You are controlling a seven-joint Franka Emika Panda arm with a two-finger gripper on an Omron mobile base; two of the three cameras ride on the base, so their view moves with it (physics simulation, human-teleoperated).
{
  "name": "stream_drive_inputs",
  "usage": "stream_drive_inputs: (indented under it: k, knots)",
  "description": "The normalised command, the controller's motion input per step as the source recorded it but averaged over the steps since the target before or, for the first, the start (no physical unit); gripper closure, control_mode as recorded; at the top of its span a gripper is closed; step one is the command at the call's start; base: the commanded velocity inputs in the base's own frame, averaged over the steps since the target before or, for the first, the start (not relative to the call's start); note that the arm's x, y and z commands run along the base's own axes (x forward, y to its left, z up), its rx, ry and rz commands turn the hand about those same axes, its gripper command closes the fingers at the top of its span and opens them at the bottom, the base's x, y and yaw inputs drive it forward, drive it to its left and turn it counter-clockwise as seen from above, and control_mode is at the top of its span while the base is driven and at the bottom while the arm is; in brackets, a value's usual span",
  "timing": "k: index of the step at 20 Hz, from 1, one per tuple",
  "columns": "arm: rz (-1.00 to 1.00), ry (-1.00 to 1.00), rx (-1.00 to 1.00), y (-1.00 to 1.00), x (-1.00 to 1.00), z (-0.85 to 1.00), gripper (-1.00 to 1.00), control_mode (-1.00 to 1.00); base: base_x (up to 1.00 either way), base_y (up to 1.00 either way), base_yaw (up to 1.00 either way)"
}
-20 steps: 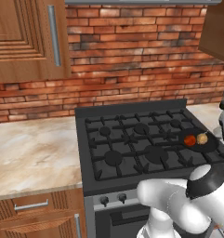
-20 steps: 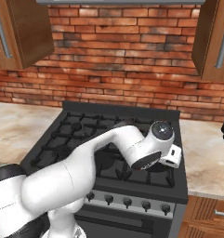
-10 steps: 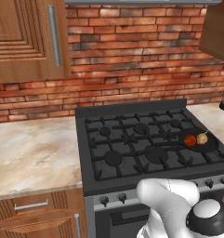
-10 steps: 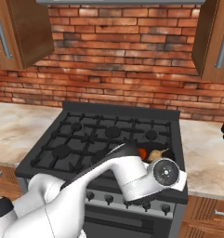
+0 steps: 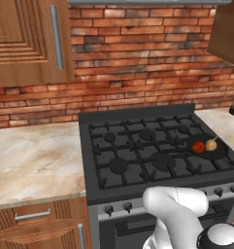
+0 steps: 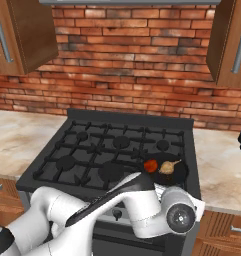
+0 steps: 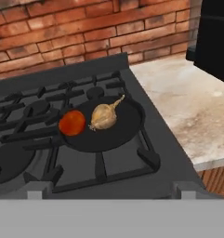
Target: Place the pan on the front right burner on the stove. Then place the tomato and the onion in the pan and turn on the front right burner.
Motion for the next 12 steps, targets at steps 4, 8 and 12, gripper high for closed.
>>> stream_drive_inputs:
  k: [4,8,12]
  knots:
    - [0.00,-0.09,0.00,-0.11,-0.20,-0.33,-1.00,-1.00,0.00,0.00,0.00]
    - [0.01,-0.10,0.00,-0.03,-0.31,-0.42,-1.00,-1.00,0.00,0.00,0.00]
    - [0.02,-0.08,-0.01,0.00,-0.16,-0.41,-1.00,-1.00,0.00,0.00,0.00]
